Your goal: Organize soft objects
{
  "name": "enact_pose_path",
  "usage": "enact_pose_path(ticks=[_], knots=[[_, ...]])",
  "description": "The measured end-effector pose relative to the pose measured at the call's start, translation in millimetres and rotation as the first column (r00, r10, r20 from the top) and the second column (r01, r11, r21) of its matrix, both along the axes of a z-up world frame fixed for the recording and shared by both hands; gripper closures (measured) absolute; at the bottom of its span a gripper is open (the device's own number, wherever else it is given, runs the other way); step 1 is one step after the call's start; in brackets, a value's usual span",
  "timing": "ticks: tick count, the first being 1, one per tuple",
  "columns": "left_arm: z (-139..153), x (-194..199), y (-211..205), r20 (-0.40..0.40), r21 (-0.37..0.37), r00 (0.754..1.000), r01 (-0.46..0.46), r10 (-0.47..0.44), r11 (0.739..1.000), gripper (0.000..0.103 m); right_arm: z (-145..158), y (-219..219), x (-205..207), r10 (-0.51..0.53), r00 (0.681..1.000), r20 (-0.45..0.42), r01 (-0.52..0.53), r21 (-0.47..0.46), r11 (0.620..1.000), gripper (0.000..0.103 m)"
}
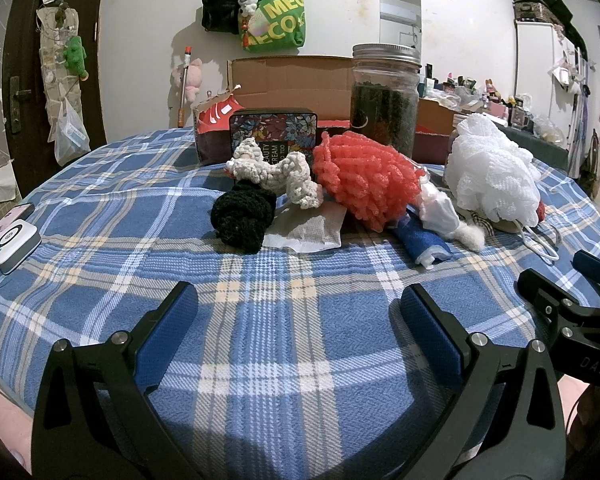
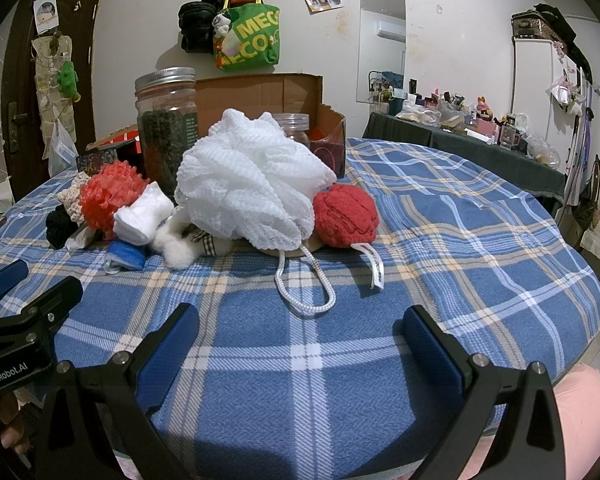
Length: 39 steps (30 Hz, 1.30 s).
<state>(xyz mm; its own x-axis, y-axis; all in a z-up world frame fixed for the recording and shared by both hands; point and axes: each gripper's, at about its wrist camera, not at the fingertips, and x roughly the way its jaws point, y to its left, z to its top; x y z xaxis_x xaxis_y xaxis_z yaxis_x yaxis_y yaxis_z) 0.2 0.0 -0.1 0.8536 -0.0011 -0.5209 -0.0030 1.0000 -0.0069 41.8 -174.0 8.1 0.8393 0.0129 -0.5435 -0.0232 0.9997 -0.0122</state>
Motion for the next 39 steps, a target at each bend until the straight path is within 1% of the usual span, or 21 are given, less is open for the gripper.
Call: enact_pose_path(ticks=[23,27,29,31,33,39], knots=[[0.3,0.3,0.6,-0.012,-0.002,1.000,-0.001,0.001,1.000,0.000,0.0,0.1,0.2,0.000,1.000,-0.002,0.000,0.001,1.000,0.000],[5.2,5.9,1.9,-0.035,-0.017,0.999,0.007,-0.008,1.000,0.000,-1.5,0.6,0.6,0.000,1.000,-0.004,0.000,0.004,1.000,0.000],[9.4,9.0,5.5,-0.038,-0.039,0.999,0.018,-0.019,0.999,0.000,-1.7,0.9,0.6,0.000,1.000,-0.008,0.000,0.012,1.000,0.000],[12.5,9.3,8.2,-0.034,-0.045,0.999,0.022,-0.024,0.999,0.000,-0.5,0.4,0.3,0.008,1.000,-0.006,-0.008,0.031,0.999,0.000],[17.9,9.0,9.4,-0.027,-0.045,0.999,0.031,-0.032,0.999,0.000,12.4,-4.3,-1.9,0.013,1.000,0.010,-0.013,0.053,0.999,0.000],[39.2,9.4,9.2,0.002,-0.034,0.997,0.081,-0.081,0.996,0.000,36.4,-5.3,6.2,0.030,0.997,0.066,-0.033,0.047,0.998,0.000]])
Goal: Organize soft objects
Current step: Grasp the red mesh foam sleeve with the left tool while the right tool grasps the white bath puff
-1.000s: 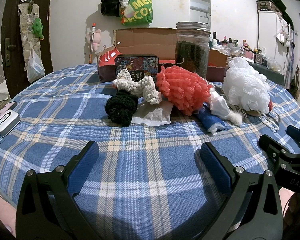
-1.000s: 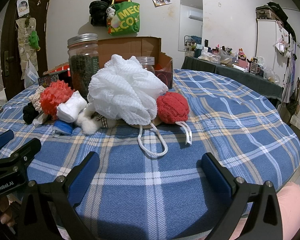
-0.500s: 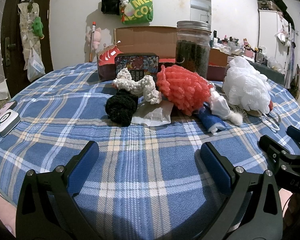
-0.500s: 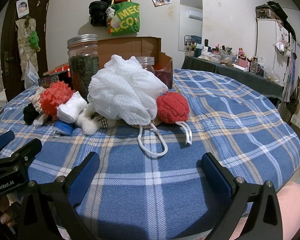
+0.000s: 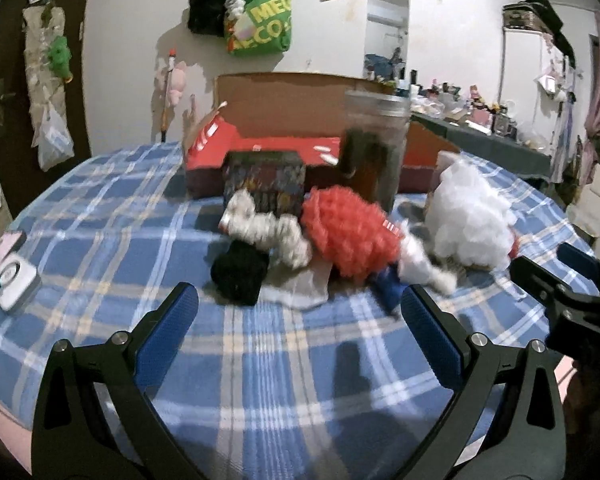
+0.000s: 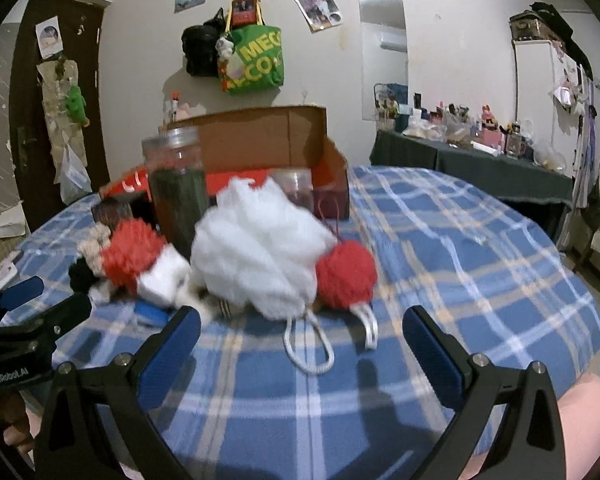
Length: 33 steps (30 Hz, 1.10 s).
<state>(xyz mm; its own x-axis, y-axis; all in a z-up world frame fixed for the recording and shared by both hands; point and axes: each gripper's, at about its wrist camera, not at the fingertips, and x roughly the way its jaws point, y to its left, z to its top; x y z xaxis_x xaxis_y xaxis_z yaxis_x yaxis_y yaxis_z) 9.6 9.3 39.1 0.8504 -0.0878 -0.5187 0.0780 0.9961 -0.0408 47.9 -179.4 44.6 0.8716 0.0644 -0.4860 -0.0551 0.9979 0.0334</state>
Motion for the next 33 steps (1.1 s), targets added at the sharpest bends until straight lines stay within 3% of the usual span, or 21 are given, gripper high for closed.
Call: enact_pose_path(ticks=[7,17,25,28,31,33], knots=[[25.8,5.3,-2.7,0.018,0.012,0.998,0.065,-0.065,0.998,0.000,15.5,-10.4,19.8,0.025,1.000,0.001,-0.025,0.031,0.999,0.000],[30.0,46.1,-12.1,-0.063,0.012,0.986,0.156,-0.155,0.988,0.000,27.1,-13.8,51.0,0.082,0.996,-0.033,-0.081,0.017,0.997,0.000],[24.9,69.8,-26.1,-0.121,0.046,0.969,0.223,-0.217,0.974,0.003,29.0,-19.1,77.4,0.236,0.968,-0.089,-0.237,0.007,0.972,0.000],[18.6,76.1,-32.6,-0.156,0.071,0.963,0.234,-0.221,0.970,0.014,25.9,-17.0,84.4,0.292,0.950,-0.108,-0.293,0.002,0.956,0.000],[10.8,81.8,-35.1,-0.199,0.066,0.953,0.248,-0.230,0.967,0.034,21.4,-12.1,92.0,0.344,0.930,-0.128,-0.347,0.003,0.938,0.000],[7.8,82.0,-36.0,-0.206,0.071,0.950,0.252,-0.233,0.965,0.043,17.6,-8.6,97.7,0.375,0.915,-0.151,-0.378,0.012,0.926,0.006]])
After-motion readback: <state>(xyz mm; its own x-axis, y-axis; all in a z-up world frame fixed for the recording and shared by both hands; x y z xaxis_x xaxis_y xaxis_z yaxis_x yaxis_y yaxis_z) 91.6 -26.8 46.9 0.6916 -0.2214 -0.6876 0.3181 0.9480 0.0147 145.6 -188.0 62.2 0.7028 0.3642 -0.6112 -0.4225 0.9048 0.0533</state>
